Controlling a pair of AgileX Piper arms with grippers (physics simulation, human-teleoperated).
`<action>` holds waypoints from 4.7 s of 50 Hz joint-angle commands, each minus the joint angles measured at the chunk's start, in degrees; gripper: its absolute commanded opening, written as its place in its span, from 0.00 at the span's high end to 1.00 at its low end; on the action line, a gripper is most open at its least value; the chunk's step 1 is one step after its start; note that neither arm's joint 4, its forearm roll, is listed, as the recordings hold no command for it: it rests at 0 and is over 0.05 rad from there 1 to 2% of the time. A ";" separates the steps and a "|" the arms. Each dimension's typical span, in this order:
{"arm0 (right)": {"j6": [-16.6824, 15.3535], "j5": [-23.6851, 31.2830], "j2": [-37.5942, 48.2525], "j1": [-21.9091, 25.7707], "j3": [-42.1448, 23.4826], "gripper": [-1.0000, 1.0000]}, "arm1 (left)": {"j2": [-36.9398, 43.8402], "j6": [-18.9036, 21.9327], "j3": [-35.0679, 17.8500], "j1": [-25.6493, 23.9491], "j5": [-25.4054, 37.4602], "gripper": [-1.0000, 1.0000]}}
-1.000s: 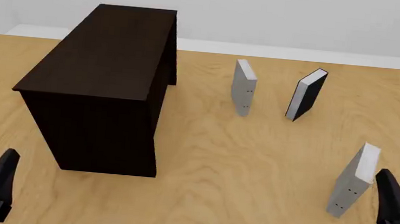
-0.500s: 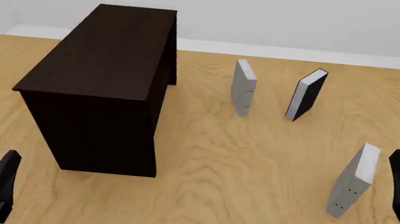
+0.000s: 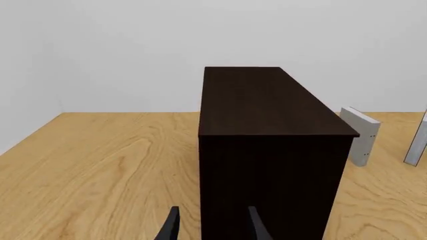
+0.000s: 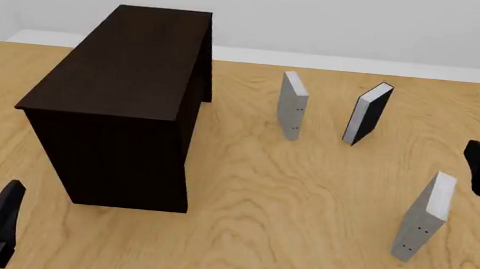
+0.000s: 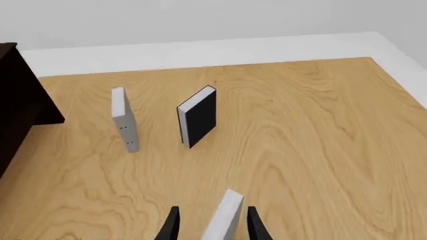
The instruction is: Pick up the book on the right and place it under the cabinet shelf.
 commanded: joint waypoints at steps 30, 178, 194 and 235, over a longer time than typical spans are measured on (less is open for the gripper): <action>2.75 2.18 17.29 -2.10 -0.08 0.00 | 0.09 0.29 0.18 0.15 -0.46 0.00; 36.27 -44.35 15.98 23.44 18.02 1.00 | 0.06 0.29 -0.14 0.27 0.04 0.00; 40.30 -60.82 33.27 26.88 15.44 1.00 | 0.07 0.29 0.14 0.27 -0.23 0.00; 50.99 -84.67 59.68 33.92 8.18 1.00 | 0.07 0.29 -0.11 0.28 0.04 0.00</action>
